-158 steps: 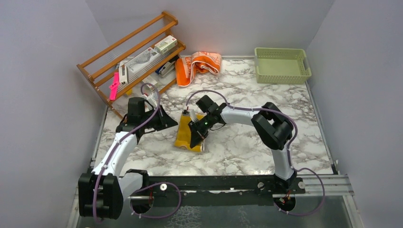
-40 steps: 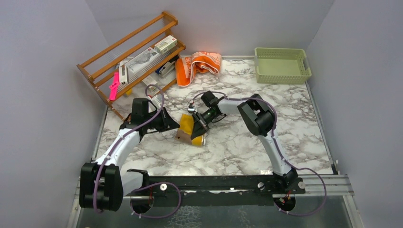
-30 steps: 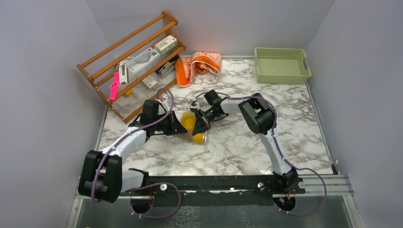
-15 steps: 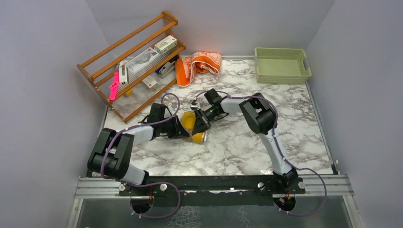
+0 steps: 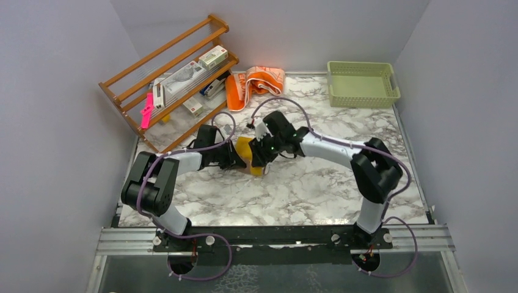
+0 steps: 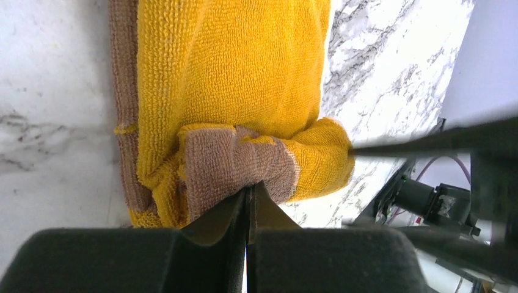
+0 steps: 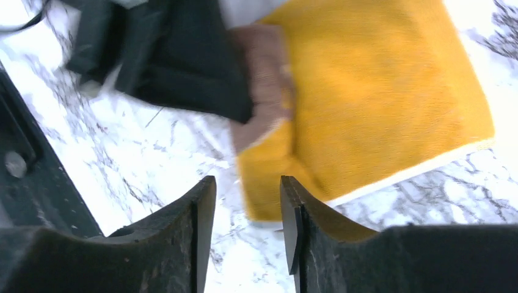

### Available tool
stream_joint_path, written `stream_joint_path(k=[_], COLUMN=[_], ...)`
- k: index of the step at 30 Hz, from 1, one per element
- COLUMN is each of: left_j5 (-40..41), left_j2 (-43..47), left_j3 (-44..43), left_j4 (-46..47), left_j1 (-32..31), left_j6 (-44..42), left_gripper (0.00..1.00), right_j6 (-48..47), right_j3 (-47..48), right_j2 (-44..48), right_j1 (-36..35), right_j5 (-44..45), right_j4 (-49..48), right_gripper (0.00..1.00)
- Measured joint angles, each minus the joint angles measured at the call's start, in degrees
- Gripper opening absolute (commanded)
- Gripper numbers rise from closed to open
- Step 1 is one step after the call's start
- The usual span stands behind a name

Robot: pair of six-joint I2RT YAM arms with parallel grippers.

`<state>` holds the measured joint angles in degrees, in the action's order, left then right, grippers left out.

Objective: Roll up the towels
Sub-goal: Roll the towel at the center of the board.

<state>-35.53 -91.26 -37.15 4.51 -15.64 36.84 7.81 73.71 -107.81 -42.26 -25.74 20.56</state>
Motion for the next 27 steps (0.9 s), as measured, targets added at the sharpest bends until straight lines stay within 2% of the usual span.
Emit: stream_joint_path(k=[4, 8, 17, 27], left_j5=[-0.2, -1.1, -1.6, -2.2], left_j2=[-1.7, -2.7, -2.8, -3.4], left_j3=[-1.7, -2.4, -2.5, -2.7], left_j4=[-0.2, -0.4, -0.5, -0.5], left_j1=[0.0, 0.0, 0.0, 0.1], left_j6=[-0.6, -0.8, -1.1, -1.4], left_gripper=[0.03, 0.03, 0.02, 0.02], right_j6=[-5.6, -9.8, -15.5, -17.8], right_j3=[-7.5, -10.6, -12.3, -11.9], right_j2=[7.2, 7.3, 5.8, 2.8], right_j1=[-9.8, -16.8, -17.2, -17.3], right_j5=[12.5, 20.4, 33.5, 35.6], right_j4=[-6.1, -9.9, -17.2, -18.8], right_gripper=[0.51, 0.53, 0.54, 0.51])
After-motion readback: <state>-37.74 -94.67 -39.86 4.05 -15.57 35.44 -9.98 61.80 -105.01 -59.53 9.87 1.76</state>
